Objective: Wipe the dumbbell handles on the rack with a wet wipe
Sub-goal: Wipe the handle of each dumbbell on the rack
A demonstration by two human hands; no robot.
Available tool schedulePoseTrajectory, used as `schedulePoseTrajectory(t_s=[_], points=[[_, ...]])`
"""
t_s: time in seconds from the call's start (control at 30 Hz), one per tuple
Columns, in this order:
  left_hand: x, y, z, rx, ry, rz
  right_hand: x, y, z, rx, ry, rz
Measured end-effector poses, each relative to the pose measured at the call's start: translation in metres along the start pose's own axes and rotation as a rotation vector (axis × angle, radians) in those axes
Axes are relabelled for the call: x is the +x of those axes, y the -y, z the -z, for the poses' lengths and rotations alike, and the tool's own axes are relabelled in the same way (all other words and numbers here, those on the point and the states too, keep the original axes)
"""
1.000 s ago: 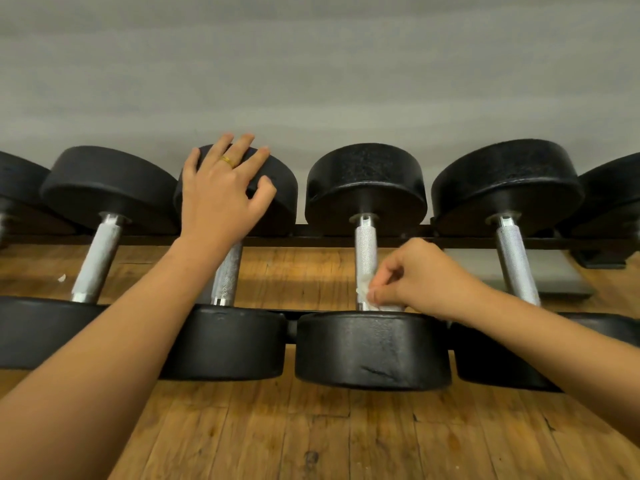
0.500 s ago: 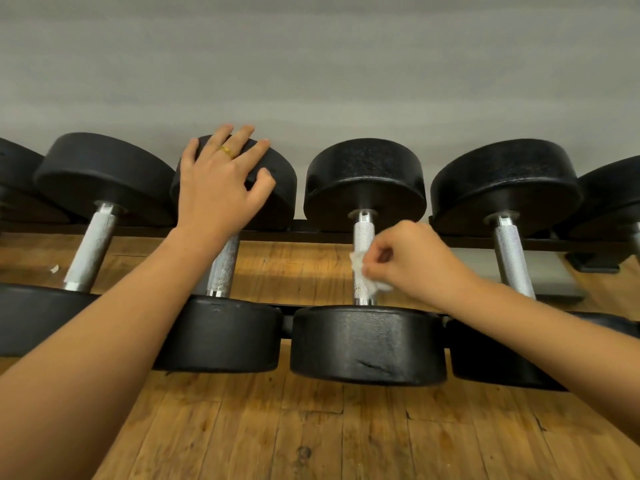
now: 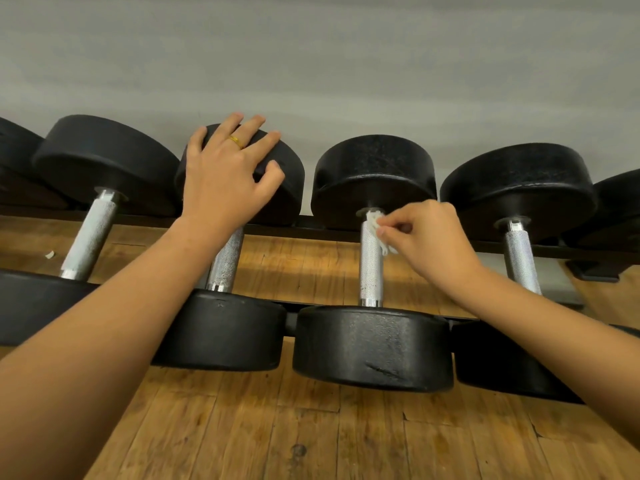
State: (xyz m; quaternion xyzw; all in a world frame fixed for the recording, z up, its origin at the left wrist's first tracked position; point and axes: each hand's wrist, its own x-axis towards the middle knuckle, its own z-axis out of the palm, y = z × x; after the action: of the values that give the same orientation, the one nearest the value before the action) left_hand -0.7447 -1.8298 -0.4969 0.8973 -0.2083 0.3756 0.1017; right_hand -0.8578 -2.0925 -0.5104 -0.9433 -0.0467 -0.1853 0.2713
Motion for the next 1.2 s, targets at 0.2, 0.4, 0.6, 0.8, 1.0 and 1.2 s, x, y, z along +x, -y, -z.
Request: schedulePoseTrajectory(t_s=[0.2, 0.4, 0.6, 0.8, 1.0, 1.2], points=[[0.000, 0.000, -0.001, -0.007, 0.010, 0.009, -0.006, -0.001, 0.006, -0.010, 0.135, 0.019], [0.000, 0.001, -0.001, -0.012, 0.014, 0.013, -0.023, -0.003, 0.009, -0.106, 0.312, 0.229], [0.000, 0.000, 0.000, -0.010, 0.022, 0.002, -0.011, 0.003, 0.015, -0.089, 0.336, 0.222], [0.001, 0.002, -0.002, -0.005, 0.011, -0.001, -0.017, 0.002, 0.023, -0.011, 0.670, 0.213], [0.000, 0.003, -0.002, -0.009, 0.010, -0.005, 0.008, -0.003, 0.022, -0.252, 0.102, 0.525], [0.001, 0.004, -0.003, -0.014, -0.004, -0.006, 0.017, -0.024, 0.008, -0.469, 0.251, 0.737]])
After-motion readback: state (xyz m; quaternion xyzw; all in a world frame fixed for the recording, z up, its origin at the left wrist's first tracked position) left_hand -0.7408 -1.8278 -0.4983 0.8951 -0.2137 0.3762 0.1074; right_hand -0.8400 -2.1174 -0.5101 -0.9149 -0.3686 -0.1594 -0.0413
